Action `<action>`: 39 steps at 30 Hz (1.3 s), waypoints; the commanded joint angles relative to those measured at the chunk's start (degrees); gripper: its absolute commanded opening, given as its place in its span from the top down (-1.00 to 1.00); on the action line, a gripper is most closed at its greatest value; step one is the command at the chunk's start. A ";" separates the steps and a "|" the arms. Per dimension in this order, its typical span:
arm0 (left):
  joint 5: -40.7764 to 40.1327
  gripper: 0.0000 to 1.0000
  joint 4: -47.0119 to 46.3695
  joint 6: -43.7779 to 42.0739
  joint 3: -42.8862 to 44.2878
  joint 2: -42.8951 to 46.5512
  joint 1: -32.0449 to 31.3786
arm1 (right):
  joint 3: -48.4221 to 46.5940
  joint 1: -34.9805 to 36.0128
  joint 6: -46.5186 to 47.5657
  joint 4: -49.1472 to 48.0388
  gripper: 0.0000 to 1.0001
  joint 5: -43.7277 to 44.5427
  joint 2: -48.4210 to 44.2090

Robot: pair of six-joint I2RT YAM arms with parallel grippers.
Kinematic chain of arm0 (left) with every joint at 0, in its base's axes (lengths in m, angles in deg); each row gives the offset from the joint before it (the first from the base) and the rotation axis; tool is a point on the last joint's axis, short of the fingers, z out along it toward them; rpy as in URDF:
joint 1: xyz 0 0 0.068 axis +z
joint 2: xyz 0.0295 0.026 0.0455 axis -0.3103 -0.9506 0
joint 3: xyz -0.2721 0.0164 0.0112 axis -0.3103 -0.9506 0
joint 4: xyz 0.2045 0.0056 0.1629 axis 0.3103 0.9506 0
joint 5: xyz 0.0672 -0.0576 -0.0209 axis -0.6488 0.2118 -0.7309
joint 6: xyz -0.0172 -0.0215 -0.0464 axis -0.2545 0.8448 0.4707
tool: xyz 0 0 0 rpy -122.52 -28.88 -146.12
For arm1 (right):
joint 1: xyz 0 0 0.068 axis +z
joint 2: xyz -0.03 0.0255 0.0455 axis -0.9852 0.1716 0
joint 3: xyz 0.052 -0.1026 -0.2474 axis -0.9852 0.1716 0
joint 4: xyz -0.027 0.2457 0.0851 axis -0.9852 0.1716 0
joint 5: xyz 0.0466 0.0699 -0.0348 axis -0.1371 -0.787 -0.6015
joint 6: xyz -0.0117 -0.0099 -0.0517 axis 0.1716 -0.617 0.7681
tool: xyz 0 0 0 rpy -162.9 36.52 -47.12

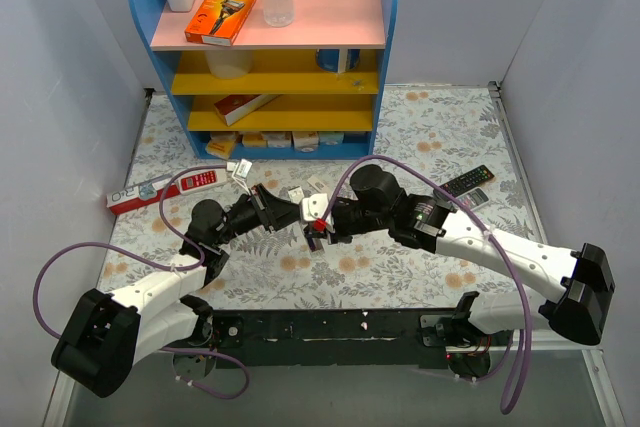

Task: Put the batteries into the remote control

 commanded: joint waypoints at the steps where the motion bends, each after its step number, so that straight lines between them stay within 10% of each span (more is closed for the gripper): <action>1: -0.21 1.00 -3.95 2.12 1.71 1.52 -0.13 | -1.73 -0.35 0.05 0.91 0.63 -0.91 1.00; 15: -5.66 1.00 -17.75 11.00 -1.46 3.90 -0.13 | 3.01 -0.53 -2.59 -2.07 0.71 -2.49 0.83; 30: -3.64 1.00 -10.21 3.37 1.61 6.80 -0.05 | 6.98 -1.41 -7.42 -6.47 0.86 -6.69 0.03; 39: -9.26 1.00 3.95 -8.24 0.82 8.82 -0.05 | 5.47 -1.41 -14.36 -11.03 0.27 -11.28 -3.92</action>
